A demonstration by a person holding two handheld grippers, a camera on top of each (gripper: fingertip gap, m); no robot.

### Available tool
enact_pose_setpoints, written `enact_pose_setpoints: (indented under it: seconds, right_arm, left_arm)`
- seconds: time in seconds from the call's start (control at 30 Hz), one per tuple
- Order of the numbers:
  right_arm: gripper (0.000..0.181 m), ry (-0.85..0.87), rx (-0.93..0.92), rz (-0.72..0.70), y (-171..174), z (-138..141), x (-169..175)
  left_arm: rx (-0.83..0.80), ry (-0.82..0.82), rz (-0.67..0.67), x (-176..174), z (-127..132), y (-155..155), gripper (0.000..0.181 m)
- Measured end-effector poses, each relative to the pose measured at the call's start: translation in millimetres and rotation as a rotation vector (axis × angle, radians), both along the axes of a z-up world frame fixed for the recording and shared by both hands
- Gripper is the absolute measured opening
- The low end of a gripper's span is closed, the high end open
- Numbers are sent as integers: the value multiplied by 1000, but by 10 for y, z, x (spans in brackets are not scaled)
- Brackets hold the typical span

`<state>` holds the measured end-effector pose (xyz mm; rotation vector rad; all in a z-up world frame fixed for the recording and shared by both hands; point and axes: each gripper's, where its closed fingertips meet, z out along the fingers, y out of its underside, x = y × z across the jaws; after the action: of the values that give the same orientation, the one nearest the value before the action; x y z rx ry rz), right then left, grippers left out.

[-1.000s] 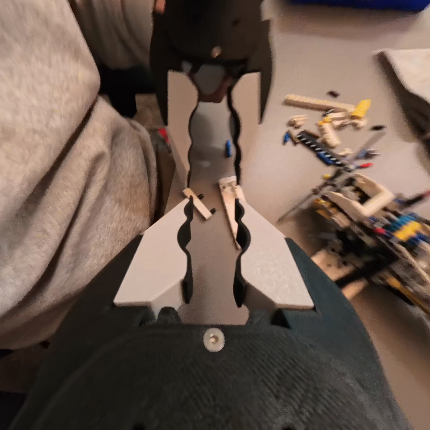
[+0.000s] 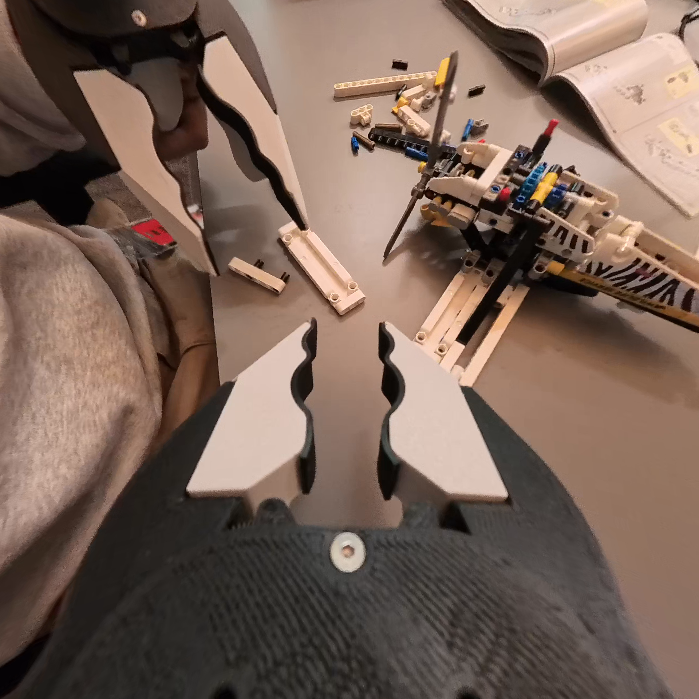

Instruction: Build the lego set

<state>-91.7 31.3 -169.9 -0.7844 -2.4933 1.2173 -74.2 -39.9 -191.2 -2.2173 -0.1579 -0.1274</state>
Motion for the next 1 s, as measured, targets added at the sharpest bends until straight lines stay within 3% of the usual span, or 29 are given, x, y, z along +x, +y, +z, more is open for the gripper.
enact_pose_setpoints:
  seconds: [0.3,0.67,1.0]
  right_arm:
    - [32,-5,23,22,-72,-97,33]
    - [32,31,24,99,-247,-148,9]
    - [28,82,51,392,-732,-265,247]
  left_arm:
    - [0,16,15,36,-71,29,60]
    - [-16,37,43,-57,-61,-147,61]
    - [-77,-9,-20,26,-216,-238,63]
